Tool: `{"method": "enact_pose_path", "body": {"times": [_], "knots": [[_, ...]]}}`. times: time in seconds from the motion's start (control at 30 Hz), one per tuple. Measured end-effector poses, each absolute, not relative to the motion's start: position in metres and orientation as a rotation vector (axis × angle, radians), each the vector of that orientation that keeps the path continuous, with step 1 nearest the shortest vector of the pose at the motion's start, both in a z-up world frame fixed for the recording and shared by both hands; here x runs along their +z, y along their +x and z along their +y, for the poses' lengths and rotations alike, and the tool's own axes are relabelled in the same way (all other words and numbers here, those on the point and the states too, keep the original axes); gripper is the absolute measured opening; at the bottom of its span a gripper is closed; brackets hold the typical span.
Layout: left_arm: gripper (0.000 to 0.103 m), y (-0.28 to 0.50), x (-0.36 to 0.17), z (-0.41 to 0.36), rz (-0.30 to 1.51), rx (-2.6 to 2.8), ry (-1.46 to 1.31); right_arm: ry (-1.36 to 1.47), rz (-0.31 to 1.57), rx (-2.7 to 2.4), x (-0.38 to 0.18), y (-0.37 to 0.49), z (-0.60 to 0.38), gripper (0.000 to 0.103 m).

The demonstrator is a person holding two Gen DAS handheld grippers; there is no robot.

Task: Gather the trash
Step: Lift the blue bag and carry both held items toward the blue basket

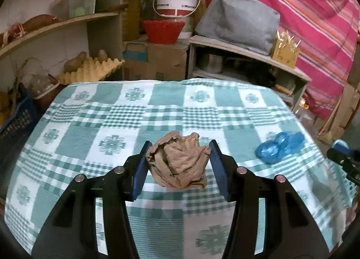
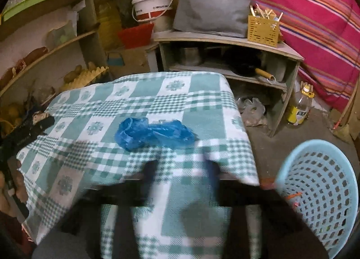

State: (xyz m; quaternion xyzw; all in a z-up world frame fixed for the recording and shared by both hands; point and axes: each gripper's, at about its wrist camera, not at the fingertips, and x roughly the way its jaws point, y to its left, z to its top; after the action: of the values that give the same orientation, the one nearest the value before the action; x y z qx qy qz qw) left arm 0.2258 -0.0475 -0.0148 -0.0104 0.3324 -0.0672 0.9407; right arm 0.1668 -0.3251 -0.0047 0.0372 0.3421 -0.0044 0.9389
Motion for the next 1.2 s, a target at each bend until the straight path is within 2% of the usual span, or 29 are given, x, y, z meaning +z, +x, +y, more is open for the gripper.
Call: {"method": "enact_pose_path", "body": {"times": [0.2,0.4,0.6,0.67,0.7,0.73,0.77,0.87,1.2], "knots": [[0.05,0.235,-0.018,-0.02,0.67,-0.113,-0.025,0.039,0.721,0.011,-0.017,0.196,-0.293,0.069],[0.05,0.248,-0.023,0.005,0.682,-0.09,-0.043,0.003,0.742,0.021,-0.027,0.232,-0.263,0.074],[0.05,0.255,-0.025,0.014,0.691,-0.064,-0.04,-0.04,0.826,0.024,-0.054,0.249,-0.249,0.073],[0.05,0.256,-0.023,0.014,0.688,-0.065,-0.048,-0.028,0.831,0.047,-0.057,0.248,-0.25,0.056],[0.05,0.256,-0.023,0.013,0.685,-0.067,-0.051,-0.023,0.836,0.06,-0.058,0.248,-0.251,0.041],[0.05,0.256,-0.022,0.012,0.682,-0.07,-0.053,-0.019,0.837,0.068,-0.058,0.247,-0.252,0.031],[0.05,0.255,-0.021,0.01,0.681,-0.072,-0.051,-0.017,0.834,0.072,-0.057,0.245,-0.253,0.026],[0.05,0.251,-0.018,0.003,0.675,-0.081,-0.045,-0.022,0.797,0.065,-0.047,0.235,-0.258,0.019],[0.05,0.231,-0.003,-0.065,0.631,-0.17,-0.002,0.052,0.689,-0.043,-0.001,0.171,-0.338,0.019]]}}
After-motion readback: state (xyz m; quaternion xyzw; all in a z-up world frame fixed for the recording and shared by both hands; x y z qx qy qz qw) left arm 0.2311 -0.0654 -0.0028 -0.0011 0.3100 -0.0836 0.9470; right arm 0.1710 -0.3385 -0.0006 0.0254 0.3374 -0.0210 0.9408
